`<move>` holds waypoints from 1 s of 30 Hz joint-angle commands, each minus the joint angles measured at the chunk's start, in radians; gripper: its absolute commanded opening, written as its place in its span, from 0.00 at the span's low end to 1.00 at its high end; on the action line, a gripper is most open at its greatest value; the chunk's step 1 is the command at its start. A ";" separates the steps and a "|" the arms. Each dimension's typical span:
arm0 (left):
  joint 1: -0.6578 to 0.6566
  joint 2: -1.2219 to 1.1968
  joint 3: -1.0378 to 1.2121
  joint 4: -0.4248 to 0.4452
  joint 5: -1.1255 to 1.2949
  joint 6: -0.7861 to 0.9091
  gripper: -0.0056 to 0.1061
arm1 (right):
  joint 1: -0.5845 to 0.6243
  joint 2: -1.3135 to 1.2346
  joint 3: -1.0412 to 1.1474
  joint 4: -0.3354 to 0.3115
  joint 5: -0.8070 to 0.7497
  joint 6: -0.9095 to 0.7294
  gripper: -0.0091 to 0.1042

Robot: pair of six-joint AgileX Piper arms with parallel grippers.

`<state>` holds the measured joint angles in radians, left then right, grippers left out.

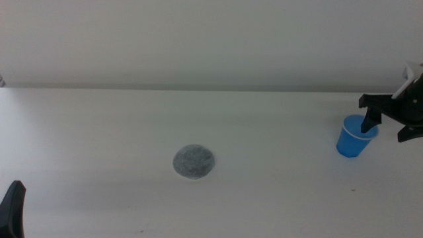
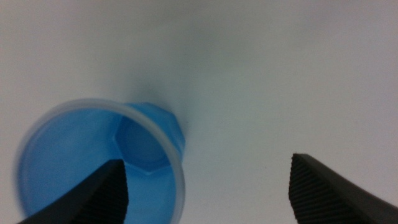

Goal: Place an empty cup on a cup mat.

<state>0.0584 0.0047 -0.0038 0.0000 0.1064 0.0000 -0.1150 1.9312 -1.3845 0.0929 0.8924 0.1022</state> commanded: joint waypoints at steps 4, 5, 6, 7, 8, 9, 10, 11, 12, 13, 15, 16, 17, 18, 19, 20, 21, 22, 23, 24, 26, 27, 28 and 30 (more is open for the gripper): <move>-0.008 -0.040 0.041 0.000 -0.012 0.000 0.89 | -0.002 0.054 -0.008 0.005 -0.048 0.002 0.66; -0.008 -0.040 0.041 0.000 -0.012 0.000 0.89 | -0.002 0.061 -0.008 0.005 -0.053 0.002 0.64; -0.008 -0.040 0.041 0.000 -0.012 0.000 0.89 | -0.002 0.074 -0.008 0.007 -0.057 0.002 0.61; -0.008 -0.040 0.041 0.000 -0.012 0.000 0.89 | -0.002 0.083 -0.008 0.007 -0.066 0.002 0.55; -0.008 -0.040 0.041 0.000 -0.012 0.000 0.89 | -0.002 0.090 -0.008 0.008 -0.073 0.002 0.46; -0.008 -0.040 0.041 0.000 -0.012 0.000 0.89 | -0.002 0.093 -0.008 0.008 -0.078 0.002 0.34; -0.008 -0.040 0.041 0.000 -0.012 0.000 0.89 | 0.001 0.093 -0.011 0.011 -0.078 0.002 0.19; -0.008 -0.040 0.041 0.000 -0.012 0.000 0.89 | 0.009 0.090 -0.020 0.009 -0.070 -0.001 0.05; -0.008 -0.040 0.041 0.000 -0.012 0.000 0.89 | 0.019 0.084 -0.029 0.005 -0.058 -0.001 0.07; -0.008 -0.040 0.041 0.000 -0.012 0.000 0.89 | 0.037 0.075 -0.046 0.001 -0.044 -0.001 0.08; -0.008 -0.040 0.041 0.000 -0.012 0.000 0.89 | 0.084 0.063 -0.095 -0.002 0.000 0.006 0.08; -0.008 -0.040 0.041 0.000 -0.012 0.000 0.89 | 0.118 0.060 -0.131 0.000 0.035 0.012 0.08; -0.008 -0.040 0.041 0.000 -0.012 0.000 0.89 | 0.158 0.064 -0.171 -0.004 0.072 0.020 0.08; -0.008 -0.040 0.041 0.000 -0.012 0.000 0.89 | 0.201 0.068 -0.206 -0.007 0.102 0.030 0.08; -0.008 -0.040 0.041 0.000 -0.012 0.000 0.89 | 0.247 0.080 -0.252 -0.012 0.134 0.039 0.08; -0.008 -0.040 0.041 0.000 -0.012 0.000 0.89 | 0.294 0.095 -0.299 -0.014 0.158 0.049 0.08; -0.008 -0.040 0.041 0.000 -0.012 0.000 0.89 | 0.332 0.110 -0.337 -0.014 0.177 0.059 0.08; -0.008 -0.040 0.041 0.000 -0.012 0.000 0.89 | 0.378 0.131 -0.385 -0.014 0.194 0.067 0.08; -0.008 -0.040 0.041 0.000 -0.012 0.000 0.89 | 0.423 0.155 -0.432 -0.010 0.211 0.080 0.08; -0.008 -0.040 0.041 0.000 -0.012 0.000 0.89 | 0.458 0.182 -0.469 -0.008 0.224 0.088 0.08; -0.008 -0.040 0.041 0.000 -0.012 0.000 0.89 | 0.540 0.237 -0.557 -0.005 0.251 0.102 0.08; -0.008 -0.040 0.041 0.000 -0.012 0.000 0.89 | 0.570 0.258 -0.601 -0.005 0.262 0.112 0.08; -0.008 -0.040 0.041 0.000 -0.012 0.000 0.89 | 0.606 0.284 -0.644 -0.005 0.271 0.119 0.08; -0.008 -0.040 0.041 0.000 -0.012 0.000 0.89 | 0.666 0.329 -0.717 -0.005 0.272 0.136 0.08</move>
<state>0.0584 0.0047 -0.0038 0.0000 0.1064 0.0000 0.5155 2.2319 -2.0511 0.0907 1.1442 0.2206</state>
